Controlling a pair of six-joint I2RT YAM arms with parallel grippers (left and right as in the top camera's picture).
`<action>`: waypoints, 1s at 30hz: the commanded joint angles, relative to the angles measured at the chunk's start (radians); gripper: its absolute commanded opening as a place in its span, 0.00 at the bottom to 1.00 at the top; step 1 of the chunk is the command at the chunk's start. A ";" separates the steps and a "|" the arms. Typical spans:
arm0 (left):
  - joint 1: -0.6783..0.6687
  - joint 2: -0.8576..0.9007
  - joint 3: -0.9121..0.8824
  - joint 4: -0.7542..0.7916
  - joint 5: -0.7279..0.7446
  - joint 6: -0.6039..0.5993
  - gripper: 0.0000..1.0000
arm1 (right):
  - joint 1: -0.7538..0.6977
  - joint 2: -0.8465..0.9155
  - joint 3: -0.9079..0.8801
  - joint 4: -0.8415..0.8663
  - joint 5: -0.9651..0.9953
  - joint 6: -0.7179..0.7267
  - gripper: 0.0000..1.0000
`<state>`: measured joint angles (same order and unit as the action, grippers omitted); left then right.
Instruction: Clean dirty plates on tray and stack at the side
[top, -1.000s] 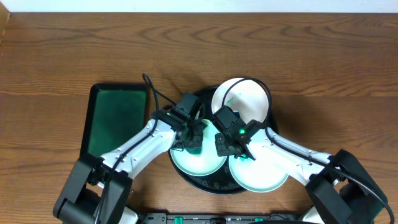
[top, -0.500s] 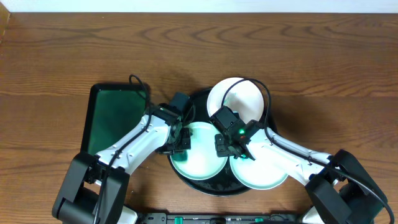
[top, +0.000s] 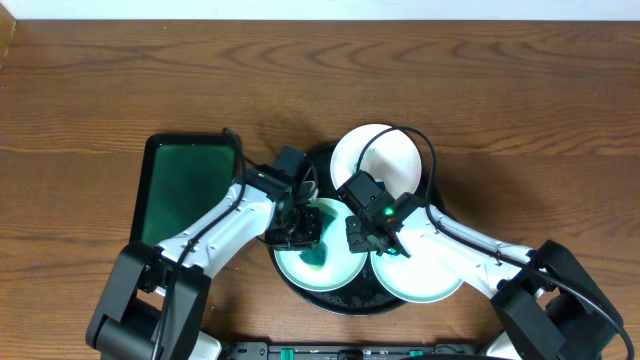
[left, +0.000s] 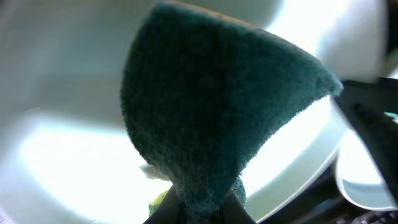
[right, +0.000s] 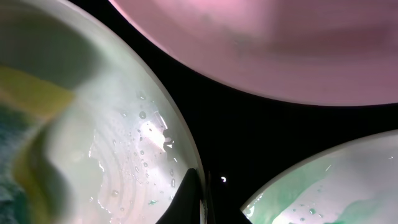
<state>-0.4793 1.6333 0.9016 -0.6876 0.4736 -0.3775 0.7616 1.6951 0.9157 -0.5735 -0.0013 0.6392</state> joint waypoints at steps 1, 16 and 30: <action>-0.018 0.011 -0.007 0.025 0.061 0.025 0.08 | 0.010 0.024 -0.010 -0.022 0.026 -0.004 0.01; 0.069 0.011 -0.008 -0.008 -0.414 -0.073 0.07 | 0.010 0.024 -0.010 -0.047 0.026 -0.004 0.01; -0.021 0.187 -0.008 -0.035 0.011 0.003 0.07 | 0.010 0.024 -0.010 -0.047 0.027 -0.004 0.01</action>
<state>-0.4461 1.6993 0.9245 -0.7292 0.3428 -0.4000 0.7616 1.6947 0.9203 -0.6113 0.0067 0.6376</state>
